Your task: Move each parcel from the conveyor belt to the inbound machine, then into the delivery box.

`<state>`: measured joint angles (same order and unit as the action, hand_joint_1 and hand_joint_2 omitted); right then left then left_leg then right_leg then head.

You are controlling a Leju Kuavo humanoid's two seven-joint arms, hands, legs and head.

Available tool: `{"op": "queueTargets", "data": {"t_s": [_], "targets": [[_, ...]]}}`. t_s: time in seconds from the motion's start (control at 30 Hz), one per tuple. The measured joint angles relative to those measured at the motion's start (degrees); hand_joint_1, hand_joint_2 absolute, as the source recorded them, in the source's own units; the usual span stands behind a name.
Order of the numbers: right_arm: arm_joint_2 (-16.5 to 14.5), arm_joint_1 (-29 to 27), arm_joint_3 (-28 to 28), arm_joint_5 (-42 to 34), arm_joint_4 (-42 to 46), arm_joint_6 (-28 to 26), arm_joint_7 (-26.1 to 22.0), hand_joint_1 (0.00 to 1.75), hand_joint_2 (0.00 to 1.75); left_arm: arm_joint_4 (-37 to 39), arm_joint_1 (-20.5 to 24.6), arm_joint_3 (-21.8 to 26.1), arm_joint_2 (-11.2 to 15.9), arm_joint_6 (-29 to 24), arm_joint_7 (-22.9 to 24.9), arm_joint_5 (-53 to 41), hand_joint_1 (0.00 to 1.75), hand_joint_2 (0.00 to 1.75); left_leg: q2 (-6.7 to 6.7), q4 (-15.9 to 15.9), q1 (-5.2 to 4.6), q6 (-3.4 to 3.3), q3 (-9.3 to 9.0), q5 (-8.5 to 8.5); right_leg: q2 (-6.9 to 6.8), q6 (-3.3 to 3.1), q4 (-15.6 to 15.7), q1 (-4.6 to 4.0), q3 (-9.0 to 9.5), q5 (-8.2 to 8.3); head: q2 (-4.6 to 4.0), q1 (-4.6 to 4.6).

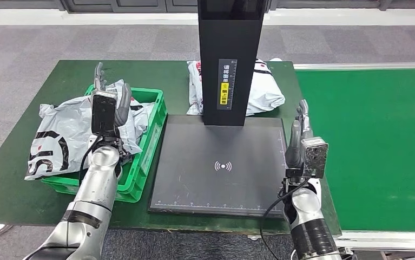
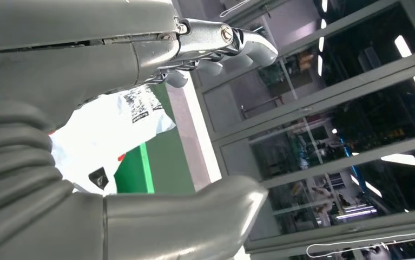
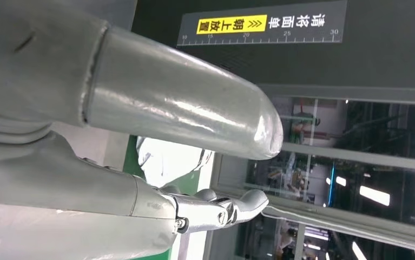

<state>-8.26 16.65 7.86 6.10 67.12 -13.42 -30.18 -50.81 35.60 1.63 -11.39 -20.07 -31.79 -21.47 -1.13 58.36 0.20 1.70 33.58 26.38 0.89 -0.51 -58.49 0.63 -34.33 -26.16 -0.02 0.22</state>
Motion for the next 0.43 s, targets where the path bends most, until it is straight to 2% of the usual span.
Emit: {"op": "queueTargets", "data": {"t_s": [0.3, 0.43], "targets": [[0.00, 0.06, 0.76, -0.02, -0.01, 0.00, 0.00, 0.00, 0.00, -0.95, -0.46, -1.36, -0.04, -0.02, 0.05, 0.19, 0.00, 1.75, 0.01, 0.00, 0.01, 0.01, 0.01, -0.01, 0.00, 0.00, -0.01, -0.02, -0.01, 0.00, 0.01, 0.00], [0.00, 0.08, 0.77, -0.02, -0.01, 0.00, 0.00, 0.00, 1.75, -1.06, -0.49, -1.37, -0.04, -0.02, 0.05, 0.21, 0.00, 1.75, 0.01, 0.00, 0.01, 0.01, 0.02, -0.01, 0.00, 0.00, -0.01, -0.01, -0.01, 0.00, 0.00, 0.00]]}}
